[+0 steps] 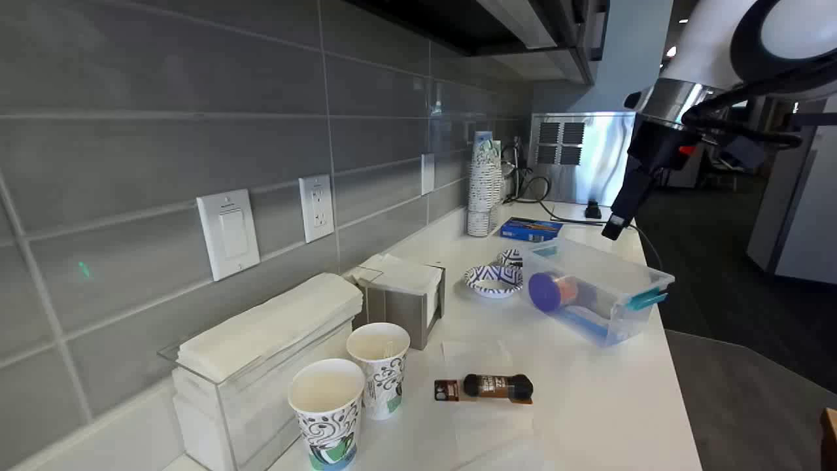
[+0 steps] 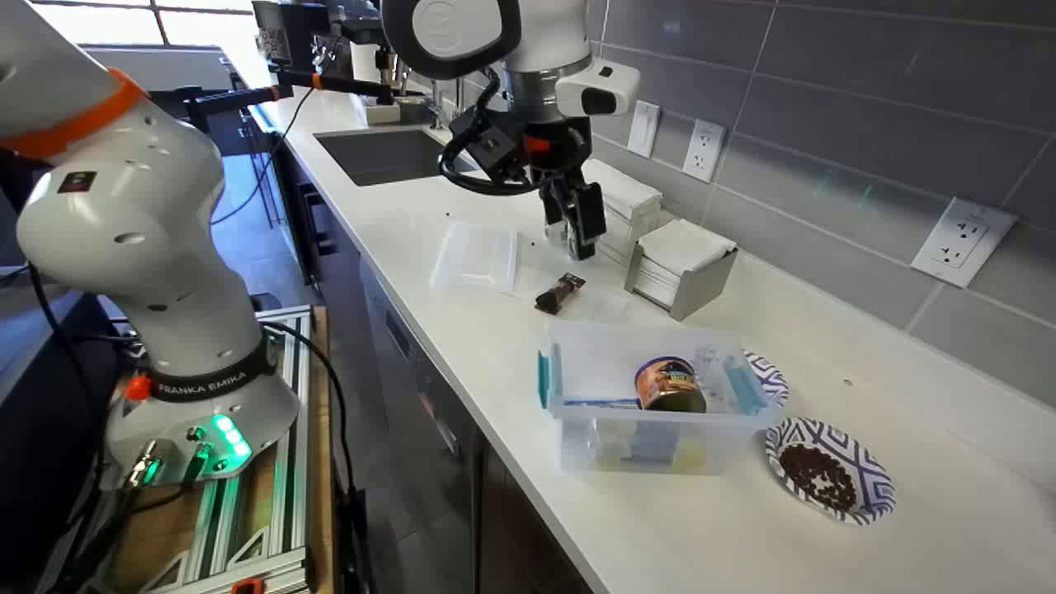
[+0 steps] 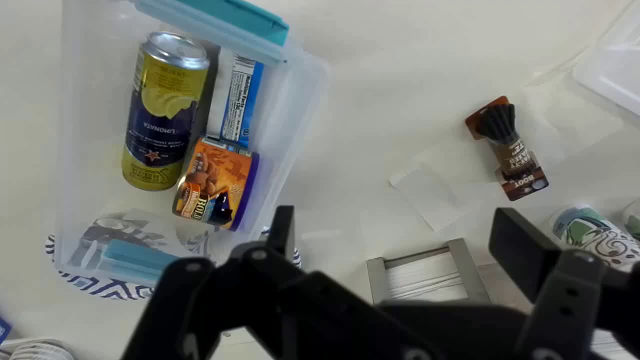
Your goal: Pick up the lid from the counter and put it on the lid
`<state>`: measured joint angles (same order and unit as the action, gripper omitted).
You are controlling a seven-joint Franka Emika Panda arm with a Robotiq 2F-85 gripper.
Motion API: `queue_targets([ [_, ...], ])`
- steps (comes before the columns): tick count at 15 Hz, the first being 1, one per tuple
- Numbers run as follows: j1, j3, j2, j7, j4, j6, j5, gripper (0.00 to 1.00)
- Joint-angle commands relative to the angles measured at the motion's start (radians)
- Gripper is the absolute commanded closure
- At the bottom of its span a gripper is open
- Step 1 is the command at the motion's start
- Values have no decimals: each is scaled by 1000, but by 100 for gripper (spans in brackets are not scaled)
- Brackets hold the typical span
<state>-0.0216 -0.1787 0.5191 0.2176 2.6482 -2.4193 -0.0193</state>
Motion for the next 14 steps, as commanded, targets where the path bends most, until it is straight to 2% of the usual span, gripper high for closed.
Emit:
queue_targets([
  [1, -11, 11, 0, 5, -2, 3, 8, 0],
  [9, -11, 11, 0, 5, -2, 3, 8, 0],
  [10, 64, -25, -23, 76, -3, -27, 95, 0],
  [11, 103, -39, -33, 126, -6, -35, 139, 0],
  [14, 245, -36, -121, 243, -36, -81, 301, 0],
])
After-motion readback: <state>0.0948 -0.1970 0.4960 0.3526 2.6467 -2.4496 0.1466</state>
